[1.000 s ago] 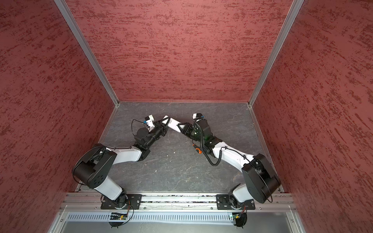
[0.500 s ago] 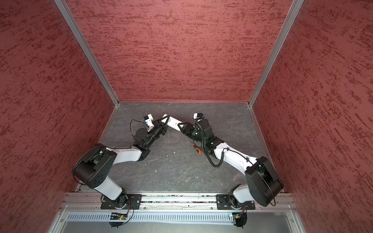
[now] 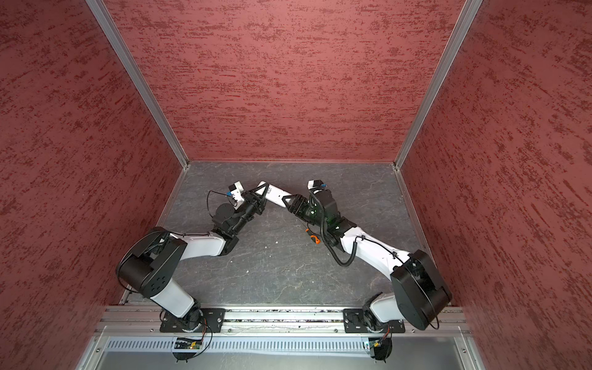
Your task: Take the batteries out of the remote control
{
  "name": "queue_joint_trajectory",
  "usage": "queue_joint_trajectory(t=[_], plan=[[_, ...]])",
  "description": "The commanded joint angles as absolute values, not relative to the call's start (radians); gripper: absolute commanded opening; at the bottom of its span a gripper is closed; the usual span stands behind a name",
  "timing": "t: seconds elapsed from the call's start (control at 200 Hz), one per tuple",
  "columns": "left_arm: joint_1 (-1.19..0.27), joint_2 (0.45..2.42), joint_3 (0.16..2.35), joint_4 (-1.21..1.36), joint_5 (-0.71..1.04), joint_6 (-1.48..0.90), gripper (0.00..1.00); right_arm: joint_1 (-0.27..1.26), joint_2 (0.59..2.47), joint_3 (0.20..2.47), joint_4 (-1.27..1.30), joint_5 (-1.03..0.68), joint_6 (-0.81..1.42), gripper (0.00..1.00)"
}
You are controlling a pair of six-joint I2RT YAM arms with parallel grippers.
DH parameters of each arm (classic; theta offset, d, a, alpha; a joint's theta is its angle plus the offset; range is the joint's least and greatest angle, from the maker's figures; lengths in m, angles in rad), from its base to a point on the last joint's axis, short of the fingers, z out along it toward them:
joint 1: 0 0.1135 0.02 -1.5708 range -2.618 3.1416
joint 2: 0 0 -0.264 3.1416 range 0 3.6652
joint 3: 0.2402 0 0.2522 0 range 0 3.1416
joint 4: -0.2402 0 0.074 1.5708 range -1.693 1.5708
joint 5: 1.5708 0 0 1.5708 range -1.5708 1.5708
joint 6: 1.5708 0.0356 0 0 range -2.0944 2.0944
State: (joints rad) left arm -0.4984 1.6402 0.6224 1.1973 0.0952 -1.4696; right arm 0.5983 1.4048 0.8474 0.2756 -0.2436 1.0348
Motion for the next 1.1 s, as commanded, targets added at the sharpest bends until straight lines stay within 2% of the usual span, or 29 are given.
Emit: queue_joint_trajectory(t=[0.0, 0.321, 1.097], plan=[[-0.502, 1.661, 0.611, 1.245, 0.086, -1.479, 0.0, 0.592, 1.374, 0.839, 0.259, -0.25, 1.037, 0.63], [-0.511, 1.687, 0.6, 1.268, 0.078, -1.485, 0.0, 0.591, 1.37, 0.838, 0.265, -0.261, 1.044, 0.52], [-0.512, 1.738, 0.597, 1.305, 0.077, -1.488, 0.0, 0.591, 1.381, 0.85, 0.273, -0.289, 1.054, 0.43]])
